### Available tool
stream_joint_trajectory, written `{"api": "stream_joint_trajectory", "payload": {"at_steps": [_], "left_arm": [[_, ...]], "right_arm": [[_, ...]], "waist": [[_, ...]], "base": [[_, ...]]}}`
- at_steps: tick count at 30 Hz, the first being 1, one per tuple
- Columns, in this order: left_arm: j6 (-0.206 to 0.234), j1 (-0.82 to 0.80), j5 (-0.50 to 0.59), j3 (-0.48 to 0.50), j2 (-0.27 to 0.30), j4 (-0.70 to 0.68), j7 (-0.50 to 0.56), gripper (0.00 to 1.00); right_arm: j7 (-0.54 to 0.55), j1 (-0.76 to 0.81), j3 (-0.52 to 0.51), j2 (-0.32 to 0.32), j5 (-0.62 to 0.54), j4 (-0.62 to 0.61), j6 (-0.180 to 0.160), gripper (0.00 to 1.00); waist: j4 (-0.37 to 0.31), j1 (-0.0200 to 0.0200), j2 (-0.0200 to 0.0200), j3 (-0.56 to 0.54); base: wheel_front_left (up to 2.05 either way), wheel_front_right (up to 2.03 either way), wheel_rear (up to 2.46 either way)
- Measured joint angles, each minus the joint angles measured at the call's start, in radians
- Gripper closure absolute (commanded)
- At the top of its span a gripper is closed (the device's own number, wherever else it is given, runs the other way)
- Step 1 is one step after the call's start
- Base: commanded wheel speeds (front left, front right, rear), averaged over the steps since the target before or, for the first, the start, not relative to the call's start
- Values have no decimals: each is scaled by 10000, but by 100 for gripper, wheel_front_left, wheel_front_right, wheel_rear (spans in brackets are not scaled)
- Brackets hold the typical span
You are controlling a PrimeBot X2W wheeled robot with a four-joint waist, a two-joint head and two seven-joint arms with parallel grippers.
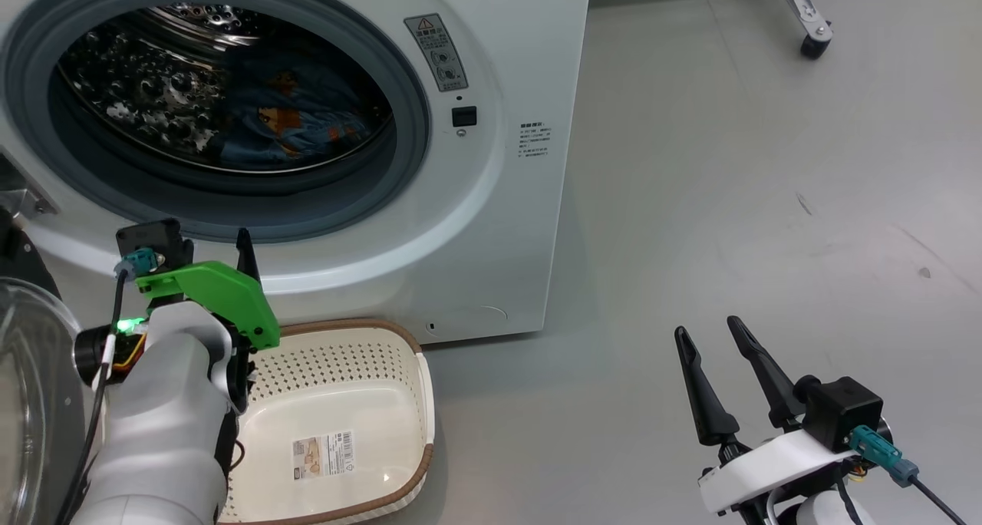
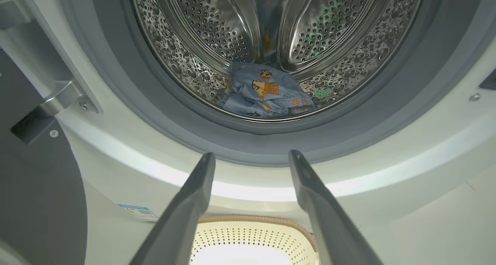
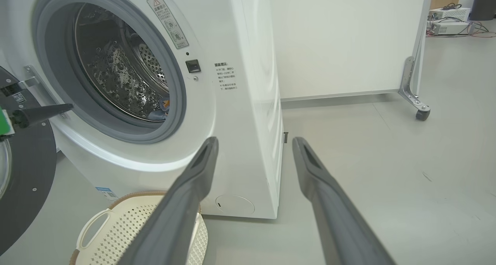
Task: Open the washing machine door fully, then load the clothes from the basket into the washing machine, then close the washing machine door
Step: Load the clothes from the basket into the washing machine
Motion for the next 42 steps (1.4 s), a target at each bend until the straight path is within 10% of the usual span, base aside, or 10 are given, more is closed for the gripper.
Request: {"api": "stream_joint_trajectory", "payload": {"at_steps": [42], "left_arm": [[-412, 5014, -685, -780, -2, -5914, -6, 0]], "right_arm": [[0, 487, -150, -401, -86, -303, 0, 0]], "waist": [[453, 1, 0, -623]], "base": [[0, 0, 0]]}}
